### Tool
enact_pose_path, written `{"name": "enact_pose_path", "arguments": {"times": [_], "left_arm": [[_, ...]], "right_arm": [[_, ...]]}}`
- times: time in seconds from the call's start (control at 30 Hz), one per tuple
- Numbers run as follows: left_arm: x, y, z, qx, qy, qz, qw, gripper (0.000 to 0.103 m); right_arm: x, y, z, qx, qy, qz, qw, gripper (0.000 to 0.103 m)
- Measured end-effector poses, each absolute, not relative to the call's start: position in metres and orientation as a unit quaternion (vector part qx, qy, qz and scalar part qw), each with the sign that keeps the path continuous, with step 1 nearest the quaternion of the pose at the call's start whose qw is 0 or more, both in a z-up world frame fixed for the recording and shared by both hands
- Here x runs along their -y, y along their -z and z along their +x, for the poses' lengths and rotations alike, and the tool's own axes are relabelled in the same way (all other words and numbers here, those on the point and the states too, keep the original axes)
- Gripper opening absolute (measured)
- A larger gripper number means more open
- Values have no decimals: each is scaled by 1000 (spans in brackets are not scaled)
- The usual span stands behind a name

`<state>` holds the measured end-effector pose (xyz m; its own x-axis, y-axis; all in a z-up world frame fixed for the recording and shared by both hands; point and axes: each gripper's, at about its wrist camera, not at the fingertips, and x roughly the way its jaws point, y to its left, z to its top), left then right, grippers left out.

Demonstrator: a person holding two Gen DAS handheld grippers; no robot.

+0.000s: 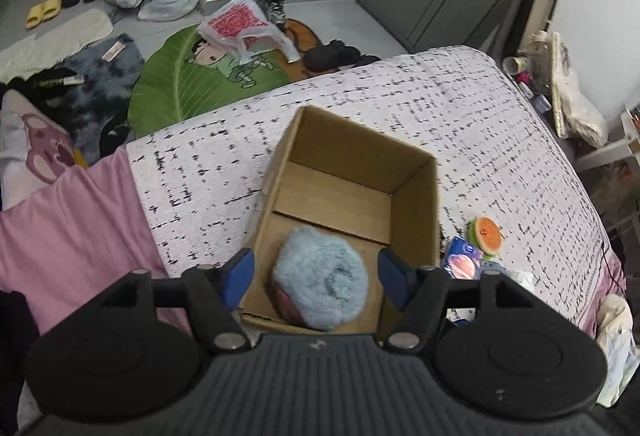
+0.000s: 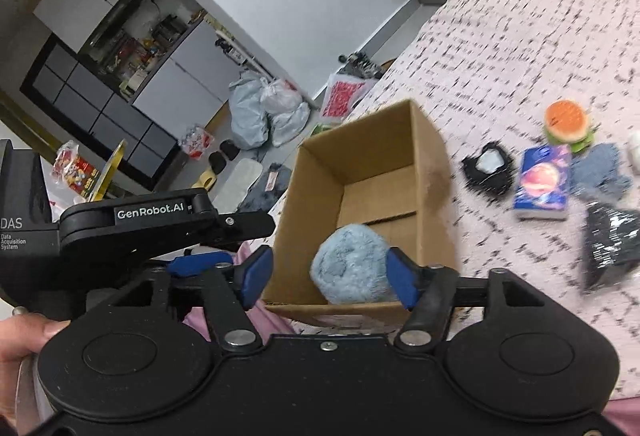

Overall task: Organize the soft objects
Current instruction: 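Open both grippers to drop the plush ball into the box, then withdraw from the box and move the left gripper toward the black bag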

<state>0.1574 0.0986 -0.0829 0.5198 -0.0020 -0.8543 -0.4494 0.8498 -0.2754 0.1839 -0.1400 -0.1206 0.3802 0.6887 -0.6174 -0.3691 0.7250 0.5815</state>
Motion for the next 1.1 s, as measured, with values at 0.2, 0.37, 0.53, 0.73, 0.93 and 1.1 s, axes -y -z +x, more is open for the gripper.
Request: {"name": "enact_pose_path", "arguments": {"times": [0.2,0.37,0.53,0.73,0.93,1.1], "left_arm": [[-74,72,161,-467,-125,-221,847,77],[-51,64,162,-456,-106,-208,859,78],[-25,58,163,-445,-94,-183,871,86],[1,58,169,-447,-95,-170,873,88],[28,63,172,-448,-89,-161,875,88],[49,68,174,-448,-90,-156,876,88]], "right_arm": [[170,112,182,-436,-297,178,831,81],[194,105,182,-427,-279,177,841,92],[218,100,182,-419,-258,164,855,97],[248,98,182,-408,-235,169,866,103],[277,100,188,-408,-218,188,866,103],[292,99,191,-400,-216,194,869,103]]}}
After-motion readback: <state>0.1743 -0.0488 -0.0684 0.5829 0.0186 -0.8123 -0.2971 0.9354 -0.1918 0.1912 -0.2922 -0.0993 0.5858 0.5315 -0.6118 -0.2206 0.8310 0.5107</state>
